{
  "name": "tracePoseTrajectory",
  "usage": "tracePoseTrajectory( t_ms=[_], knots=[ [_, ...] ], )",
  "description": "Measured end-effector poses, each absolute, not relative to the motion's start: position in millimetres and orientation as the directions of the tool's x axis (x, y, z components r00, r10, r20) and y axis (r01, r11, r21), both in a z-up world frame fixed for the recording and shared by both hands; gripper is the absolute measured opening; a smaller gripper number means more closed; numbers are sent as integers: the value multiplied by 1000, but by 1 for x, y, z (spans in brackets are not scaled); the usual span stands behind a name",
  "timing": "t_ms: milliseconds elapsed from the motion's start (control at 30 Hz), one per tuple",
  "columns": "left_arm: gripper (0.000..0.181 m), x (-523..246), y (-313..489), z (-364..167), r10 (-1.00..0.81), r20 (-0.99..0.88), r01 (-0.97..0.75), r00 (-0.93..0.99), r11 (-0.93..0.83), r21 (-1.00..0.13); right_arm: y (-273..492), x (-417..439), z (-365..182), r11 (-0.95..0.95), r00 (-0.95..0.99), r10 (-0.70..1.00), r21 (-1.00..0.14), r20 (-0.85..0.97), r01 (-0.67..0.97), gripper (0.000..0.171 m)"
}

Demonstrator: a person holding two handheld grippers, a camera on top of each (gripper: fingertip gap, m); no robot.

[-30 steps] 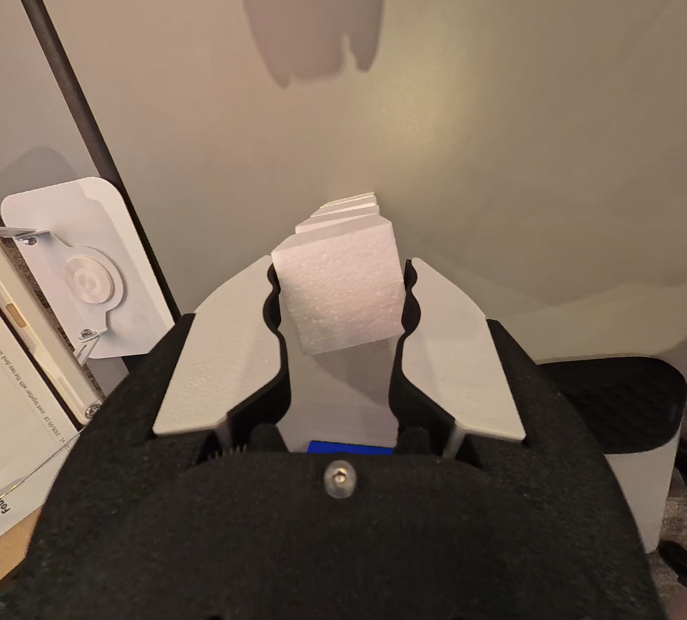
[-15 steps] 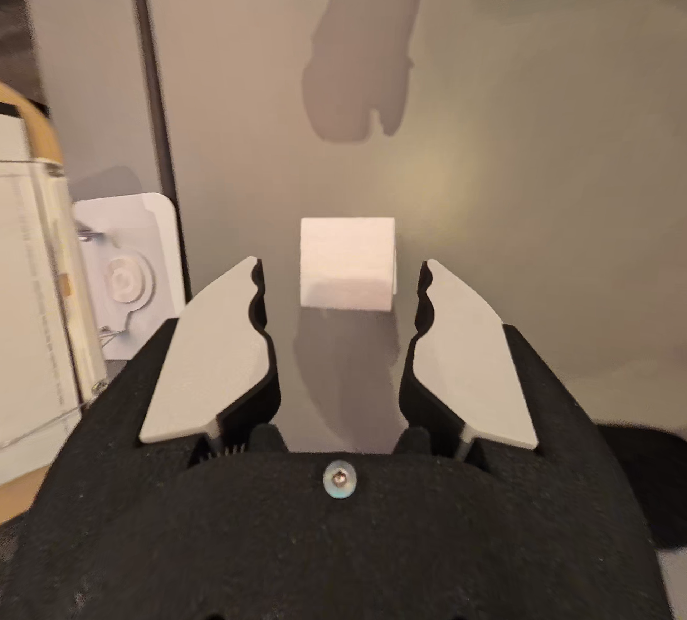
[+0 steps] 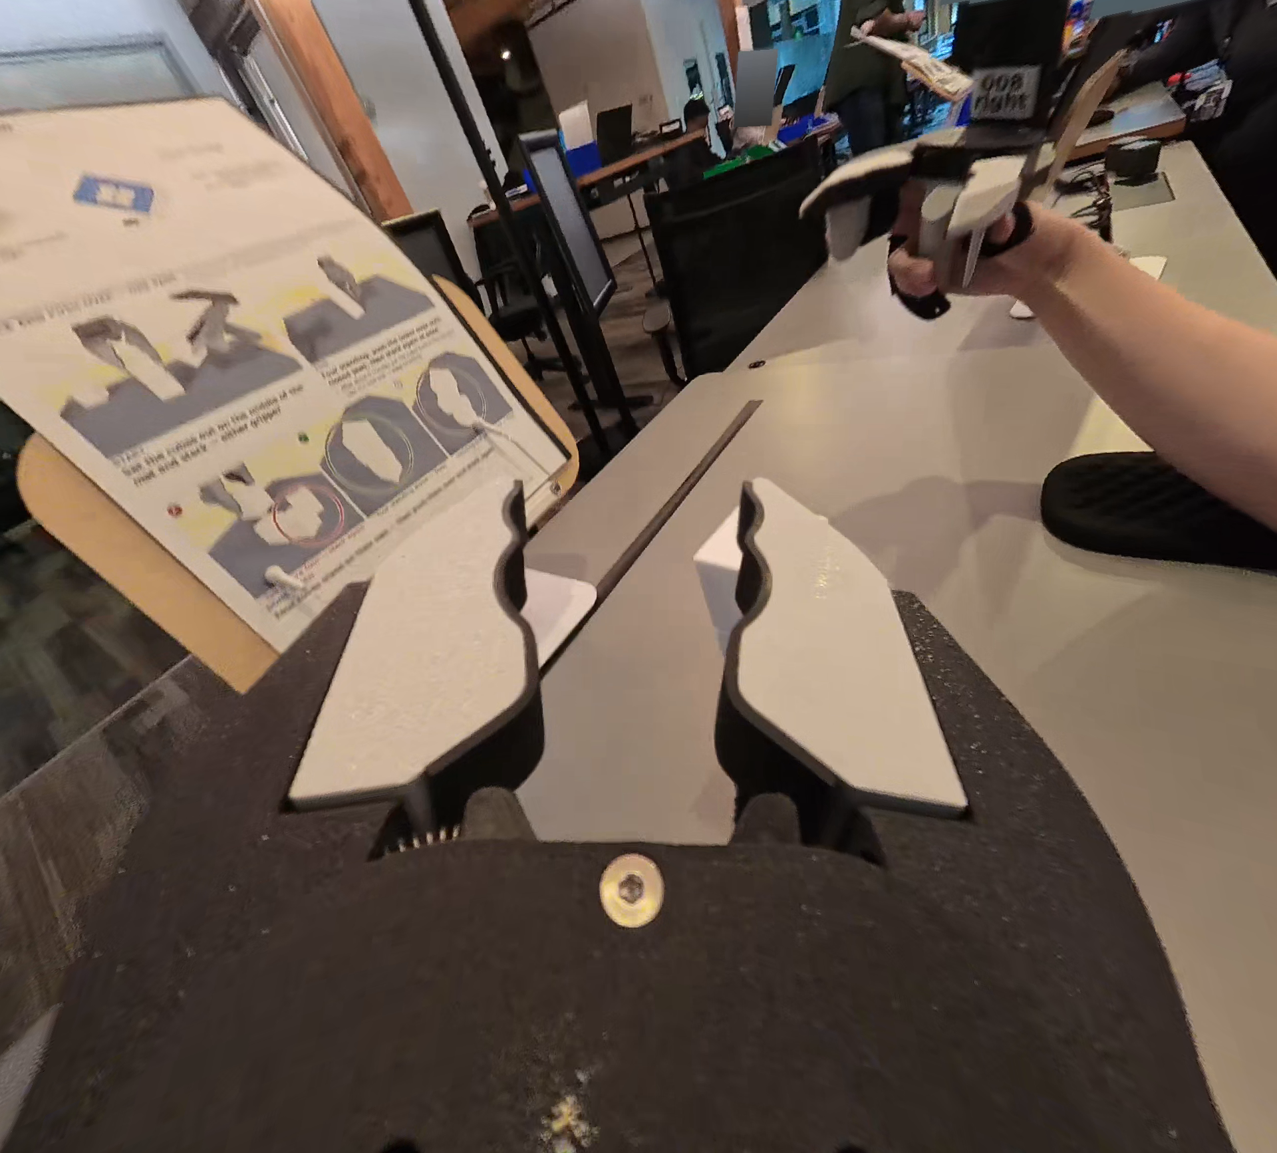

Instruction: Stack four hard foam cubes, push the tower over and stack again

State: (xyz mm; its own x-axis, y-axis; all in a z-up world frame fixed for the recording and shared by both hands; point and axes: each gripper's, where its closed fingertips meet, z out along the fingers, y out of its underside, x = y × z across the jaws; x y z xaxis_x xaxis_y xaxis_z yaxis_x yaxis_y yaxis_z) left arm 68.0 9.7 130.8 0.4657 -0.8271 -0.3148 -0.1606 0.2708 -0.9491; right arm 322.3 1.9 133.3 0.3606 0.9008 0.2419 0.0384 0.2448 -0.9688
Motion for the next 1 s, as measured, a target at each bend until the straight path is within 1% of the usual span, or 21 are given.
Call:
tracePoseTrajectory(
  t_ms=[33, 100, 200, 233, 333, 400, 433, 467, 533, 567, 600, 667, 700, 800, 900, 1000],
  knots=[
    [59, 68, 11, 124, -827, -307, -161, 471, 262, -952, -2, 324, 140, 246, 349, 909, -969, 228, -9, 88],
    [59, 70, 13, 109, -833, -278, -153, 478, 233, -960, -12, 328, 156, 248, 305, 931, -960, 198, -132, 80],
    [50, 75, 15, 92, -859, -215, -78, 465, 201, -976, -27, 337, 175, 271, 265, 943, -925, 199, -268, 76],
    [47, 76, 16, 88, -870, -184, -41, 457, 186, -982, -34, 338, 176, 286, 242, 945, -916, 220, -283, 78],
    [47, 79, 17, 83, -911, -71, 59, 406, 104, -993, -47, 335, 173, 332, 205, 938, -899, 281, -286, 96],
    [47, 80, 16, 84, -923, -55, 97, 380, 99, -990, -53, 328, 169, 335, 162, 940, -905, 301, -263, 97],
    [47, 80, 16, 83, -924, -60, 92, 379, 103, -990, -55, 324, 167, 337, 147, 940, -908, 308, -249, 93],
    [47, 80, 15, 82, -925, -70, 89, 373, 111, -990, -58, 319, 164, 336, 121, 941, -913, 316, -229, 85],
    [42, 81, 12, 83, -930, -63, 112, 362, 111, -987, -62, 308, 158, 350, 90, 937, -917, 338, -193, 84],
    [39, 81, 13, 83, -929, -59, 124, 365, 111, -986, -63, 303, 154, 361, 78, 933, -917, 352, -173, 81],
    [35, 81, 13, 82, -927, -61, 127, 370, 116, -985, -64, 299, 151, 373, 72, 928, -916, 366, -151, 75],
    [27, 82, 13, 76, -926, -81, 105, 368, 128, -986, -65, 294, 145, 397, 58, 918, -911, 393, -112, 52],
    [23, 83, 13, 74, -928, -81, 100, 363, 126, -987, -64, 291, 141, 408, 59, 913, -908, 404, -91, 46],
    [2, 84, 6, 76, -949, -61, 139, 308, 108, -984, -55, 289, 134, 416, 85, 907, -908, 412, -40, 29],
    [0, 83, 7, 72, -959, -35, 143, 280, 78, -987, -50, 291, 132, 383, 72, 923, -922, 379, -55, 15],
    [0, 82, 7, 71, -962, -24, 153, 271, 67, -986, -46, 295, 130, 343, 53, 939, -936, 339, -77, 10]
  ],
)
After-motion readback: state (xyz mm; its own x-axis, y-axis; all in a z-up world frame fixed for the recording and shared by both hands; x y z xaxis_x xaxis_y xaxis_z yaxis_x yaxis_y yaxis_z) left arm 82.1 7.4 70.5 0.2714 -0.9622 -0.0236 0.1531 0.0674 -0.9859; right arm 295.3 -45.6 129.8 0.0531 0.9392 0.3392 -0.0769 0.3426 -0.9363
